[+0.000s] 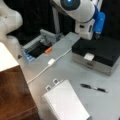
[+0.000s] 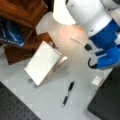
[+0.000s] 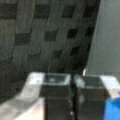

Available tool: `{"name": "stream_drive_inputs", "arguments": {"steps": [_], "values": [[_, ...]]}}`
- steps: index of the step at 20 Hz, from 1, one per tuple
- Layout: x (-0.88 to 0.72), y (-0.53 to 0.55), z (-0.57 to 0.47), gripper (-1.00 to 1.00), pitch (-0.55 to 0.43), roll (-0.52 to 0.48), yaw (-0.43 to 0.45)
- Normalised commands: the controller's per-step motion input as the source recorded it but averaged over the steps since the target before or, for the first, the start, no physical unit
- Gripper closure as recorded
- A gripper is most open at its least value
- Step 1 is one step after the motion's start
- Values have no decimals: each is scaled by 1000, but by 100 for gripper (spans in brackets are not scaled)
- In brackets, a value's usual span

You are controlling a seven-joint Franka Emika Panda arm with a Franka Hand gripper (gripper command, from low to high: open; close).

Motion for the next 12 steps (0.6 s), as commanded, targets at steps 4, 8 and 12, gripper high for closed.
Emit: {"name": "stream_drive_inputs", "arguments": {"steps": [4,8,12], "values": [[203,-224,61,-100,137,-184,70],[289,-401,-25,-100,120,-191,135],[340,-382,-152,-100,149,-120,160]]}}
